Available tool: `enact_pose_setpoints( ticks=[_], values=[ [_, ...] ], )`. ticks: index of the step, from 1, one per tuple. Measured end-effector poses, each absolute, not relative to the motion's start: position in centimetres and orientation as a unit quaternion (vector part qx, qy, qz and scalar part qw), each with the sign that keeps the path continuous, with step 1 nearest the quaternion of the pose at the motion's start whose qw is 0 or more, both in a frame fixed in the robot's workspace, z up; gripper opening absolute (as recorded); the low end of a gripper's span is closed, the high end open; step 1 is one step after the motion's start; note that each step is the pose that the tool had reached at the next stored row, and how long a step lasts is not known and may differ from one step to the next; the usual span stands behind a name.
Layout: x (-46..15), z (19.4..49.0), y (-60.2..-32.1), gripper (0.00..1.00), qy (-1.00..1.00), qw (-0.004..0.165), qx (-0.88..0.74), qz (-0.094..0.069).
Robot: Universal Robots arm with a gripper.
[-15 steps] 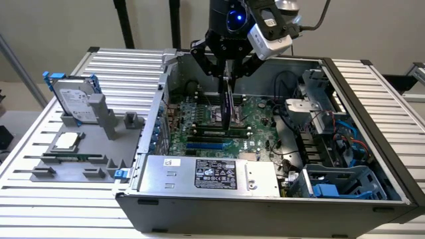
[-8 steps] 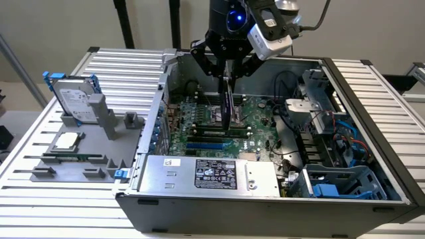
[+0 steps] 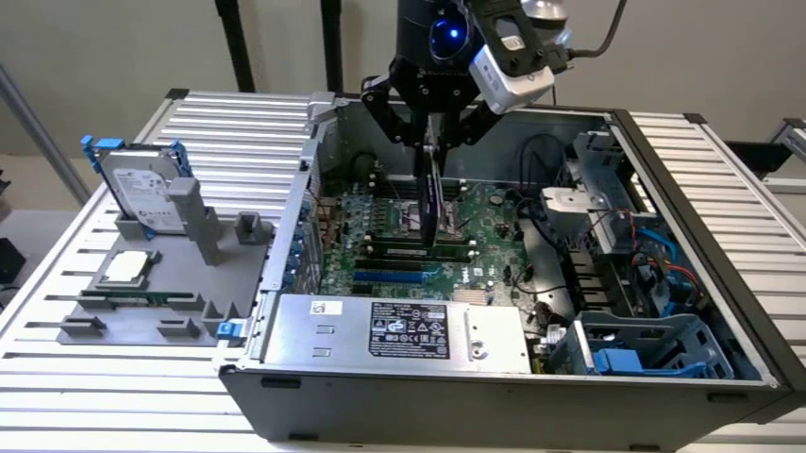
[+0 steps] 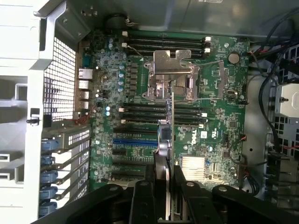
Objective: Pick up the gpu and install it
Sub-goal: 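Insert the gpu into the slot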
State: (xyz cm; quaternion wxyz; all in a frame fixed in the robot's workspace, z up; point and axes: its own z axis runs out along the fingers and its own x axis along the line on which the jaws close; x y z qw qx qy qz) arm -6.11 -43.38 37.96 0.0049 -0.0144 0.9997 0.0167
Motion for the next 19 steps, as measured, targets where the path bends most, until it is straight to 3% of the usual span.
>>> enact_pose_setpoints(
  ticks=[19],
  values=[
    [-6.08, 37.32, -43.38, 0.00, 0.983, 0.002, -0.182, 0.017]
  ],
)
